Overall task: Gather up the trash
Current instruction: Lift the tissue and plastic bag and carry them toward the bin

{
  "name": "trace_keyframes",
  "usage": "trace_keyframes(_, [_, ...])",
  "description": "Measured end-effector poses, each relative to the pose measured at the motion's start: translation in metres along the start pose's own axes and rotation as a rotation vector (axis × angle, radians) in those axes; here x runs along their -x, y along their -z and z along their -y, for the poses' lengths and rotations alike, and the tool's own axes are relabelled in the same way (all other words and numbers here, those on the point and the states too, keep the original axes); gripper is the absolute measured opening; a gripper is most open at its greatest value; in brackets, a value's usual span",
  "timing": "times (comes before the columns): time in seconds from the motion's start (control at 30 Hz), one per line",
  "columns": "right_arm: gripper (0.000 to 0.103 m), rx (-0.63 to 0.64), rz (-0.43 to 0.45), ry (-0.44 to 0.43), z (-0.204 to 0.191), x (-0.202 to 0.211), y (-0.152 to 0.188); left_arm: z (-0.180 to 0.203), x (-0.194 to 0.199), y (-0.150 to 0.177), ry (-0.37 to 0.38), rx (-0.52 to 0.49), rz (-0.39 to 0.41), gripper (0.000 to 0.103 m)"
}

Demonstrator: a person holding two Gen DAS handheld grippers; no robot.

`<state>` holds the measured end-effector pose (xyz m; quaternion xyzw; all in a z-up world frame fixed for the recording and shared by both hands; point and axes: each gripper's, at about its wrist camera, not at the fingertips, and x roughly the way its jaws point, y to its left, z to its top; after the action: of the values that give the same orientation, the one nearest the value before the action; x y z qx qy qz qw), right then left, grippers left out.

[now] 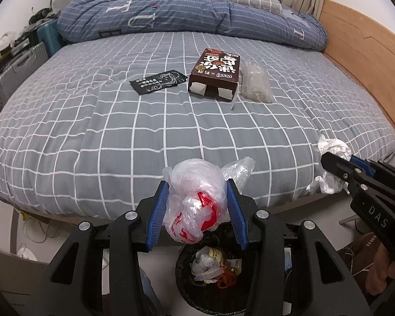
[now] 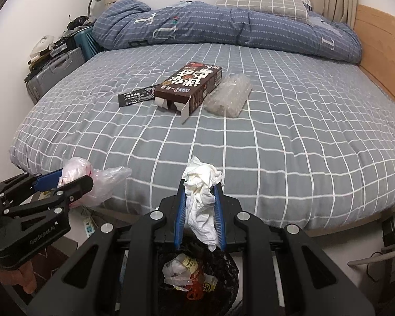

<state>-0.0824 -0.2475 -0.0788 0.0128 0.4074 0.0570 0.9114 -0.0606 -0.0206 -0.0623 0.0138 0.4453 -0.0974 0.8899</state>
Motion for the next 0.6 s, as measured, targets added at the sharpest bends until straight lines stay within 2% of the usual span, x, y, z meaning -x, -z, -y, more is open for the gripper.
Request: trace_keyframes(0.6, [0.019, -0.009, -0.073, 0.014, -0.004, 0.013, 0.048, 0.010, 0.015, 0.038, 0.012, 0.007, -0.061, 0.043])
